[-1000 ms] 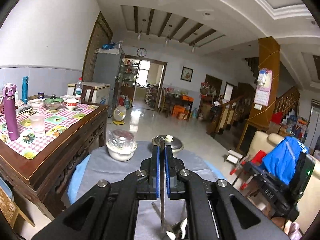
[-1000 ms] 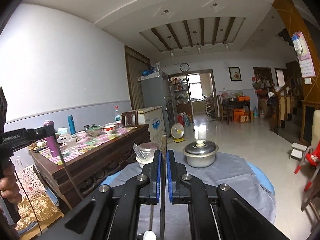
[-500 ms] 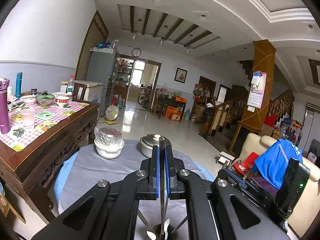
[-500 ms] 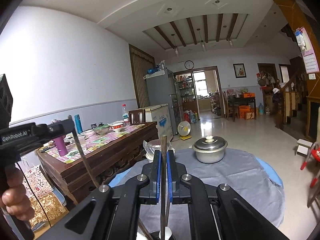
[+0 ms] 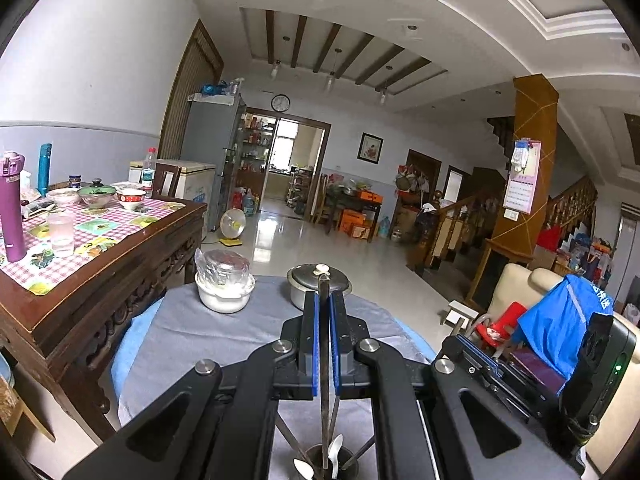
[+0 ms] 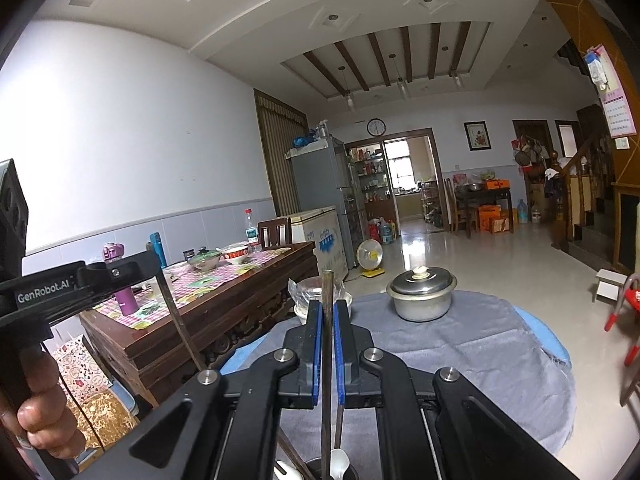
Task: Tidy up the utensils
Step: 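Lower both chopsticks into the metal holder with both grippers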
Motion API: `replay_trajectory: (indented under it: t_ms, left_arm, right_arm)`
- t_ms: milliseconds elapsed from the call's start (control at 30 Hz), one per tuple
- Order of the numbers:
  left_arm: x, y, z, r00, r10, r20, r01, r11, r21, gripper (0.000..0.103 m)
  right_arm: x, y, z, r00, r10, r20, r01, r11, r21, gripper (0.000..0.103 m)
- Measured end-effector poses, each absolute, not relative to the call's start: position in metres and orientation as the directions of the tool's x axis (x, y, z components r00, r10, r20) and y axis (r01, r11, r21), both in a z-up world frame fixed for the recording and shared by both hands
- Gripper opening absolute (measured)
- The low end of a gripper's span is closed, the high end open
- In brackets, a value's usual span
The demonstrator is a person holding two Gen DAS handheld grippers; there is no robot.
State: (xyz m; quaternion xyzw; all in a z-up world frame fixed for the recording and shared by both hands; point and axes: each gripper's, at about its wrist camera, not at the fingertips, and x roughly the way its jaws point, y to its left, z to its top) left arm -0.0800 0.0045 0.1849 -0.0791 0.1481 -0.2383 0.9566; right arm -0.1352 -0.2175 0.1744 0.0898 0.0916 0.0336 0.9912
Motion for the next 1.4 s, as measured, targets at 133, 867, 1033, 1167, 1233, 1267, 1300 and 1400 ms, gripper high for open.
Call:
replay_trajectory:
  t_ms: [133,867,1033,1167,1233,1267,1300,1400]
  left_arm:
    - [-0.079,0.001,0.182,0.842,-0.475,-0.257,0.428,0.877,-0.218,0.005]
    - [-0.072,-0.016,0.167,0.832,-0.462,-0.308,0.414,0.886,-0.21,0.005]
    - [-0.071,-0.017,0.165,0.831,-0.456,-0.318,0.409,0.889,-0.207,0.005]
    - [-0.07,-0.015,0.164,0.832,-0.452,-0.32,0.403,0.891,-0.211,0.005]
    - [-0.069,-0.015,0.162,0.832,-0.45,-0.324,0.399,0.892,-0.213,0.005]
    - [-0.068,-0.014,0.161,0.832,-0.448,-0.326,0.397,0.893,-0.213,0.005]
    - [-0.067,-0.015,0.159,0.831,-0.448,-0.329,0.396,0.892,-0.215,0.005]
    - [-0.064,-0.012,0.154,0.824,-0.452,-0.343,0.394,0.891,-0.228,0.005]
  right_arm:
    - [-0.132,-0.218,0.177,0.981,0.081,-0.178,-0.045,0.98,0.194,0.006]
    - [-0.136,-0.223,0.168,0.981,0.079,-0.179,-0.034,0.97,0.24,0.006]
    - [-0.136,-0.224,0.166,0.981,0.074,-0.178,-0.028,0.968,0.251,0.006]
    - [-0.136,-0.224,0.165,0.981,0.071,-0.179,-0.023,0.966,0.258,0.006]
    - [-0.137,-0.224,0.164,0.981,0.067,-0.179,-0.019,0.967,0.255,0.006]
    - [-0.137,-0.224,0.163,0.981,0.068,-0.182,-0.019,0.966,0.256,0.006]
    - [-0.136,-0.224,0.162,0.981,0.068,-0.184,-0.019,0.966,0.257,0.006]
    - [-0.136,-0.224,0.16,0.98,0.066,-0.186,-0.016,0.966,0.26,0.006]
